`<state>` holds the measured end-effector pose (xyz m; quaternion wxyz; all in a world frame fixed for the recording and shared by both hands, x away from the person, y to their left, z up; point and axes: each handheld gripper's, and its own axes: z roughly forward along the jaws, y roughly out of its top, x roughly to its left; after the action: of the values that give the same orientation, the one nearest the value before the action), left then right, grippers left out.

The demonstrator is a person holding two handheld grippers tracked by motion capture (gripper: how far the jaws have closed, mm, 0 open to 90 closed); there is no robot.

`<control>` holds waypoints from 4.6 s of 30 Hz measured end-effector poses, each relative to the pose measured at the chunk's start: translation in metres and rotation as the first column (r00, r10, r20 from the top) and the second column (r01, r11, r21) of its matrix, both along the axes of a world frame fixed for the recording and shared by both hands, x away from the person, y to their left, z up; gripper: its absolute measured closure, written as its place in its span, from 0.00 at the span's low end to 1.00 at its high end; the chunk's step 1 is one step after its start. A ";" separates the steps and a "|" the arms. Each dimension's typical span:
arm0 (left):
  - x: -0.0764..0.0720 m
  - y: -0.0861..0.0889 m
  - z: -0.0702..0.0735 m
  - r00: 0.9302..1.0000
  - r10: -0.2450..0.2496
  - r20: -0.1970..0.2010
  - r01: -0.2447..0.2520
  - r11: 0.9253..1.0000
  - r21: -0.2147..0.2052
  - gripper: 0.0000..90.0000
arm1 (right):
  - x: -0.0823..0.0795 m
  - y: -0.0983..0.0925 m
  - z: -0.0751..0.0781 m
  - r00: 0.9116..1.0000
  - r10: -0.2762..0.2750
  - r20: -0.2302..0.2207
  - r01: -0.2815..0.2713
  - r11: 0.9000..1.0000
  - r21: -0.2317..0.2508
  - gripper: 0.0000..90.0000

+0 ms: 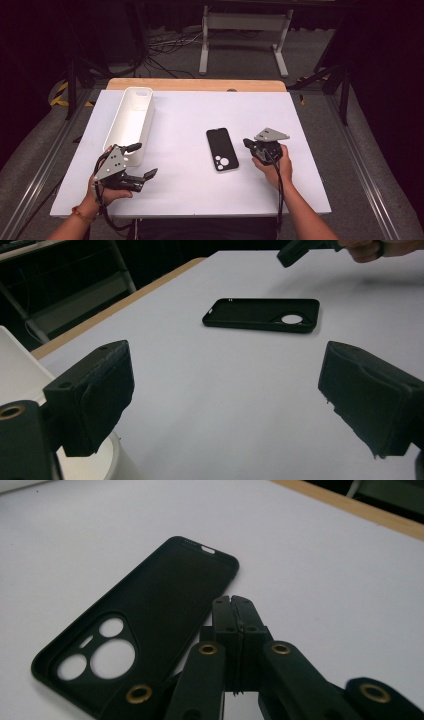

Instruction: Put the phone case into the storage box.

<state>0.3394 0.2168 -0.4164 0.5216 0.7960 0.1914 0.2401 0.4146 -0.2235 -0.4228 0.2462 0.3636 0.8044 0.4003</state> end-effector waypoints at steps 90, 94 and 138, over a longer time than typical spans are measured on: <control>-0.002 -0.006 -0.004 0.999 0.005 -0.045 -0.004 1.000 0.011 0.13 | -0.051 0.114 -0.029 0.877 0.432 -0.209 -0.465 0.874 -0.141 0.97; -0.002 -0.008 -0.005 0.999 0.005 -0.045 -0.004 1.000 0.017 0.13 | -0.056 0.108 -0.029 0.873 0.438 -0.212 -0.469 0.874 -0.128 0.96; 0.014 -0.068 -0.011 0.981 -0.027 -0.192 0.041 0.997 0.069 0.18 | -0.073 -0.021 0.014 0.971 0.086 0.223 -0.093 0.996 0.019 0.22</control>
<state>0.3532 0.1493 -0.4271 0.4755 0.8370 0.2179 0.1607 0.3413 -0.2444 -0.4084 0.3110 0.2835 0.7814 0.4608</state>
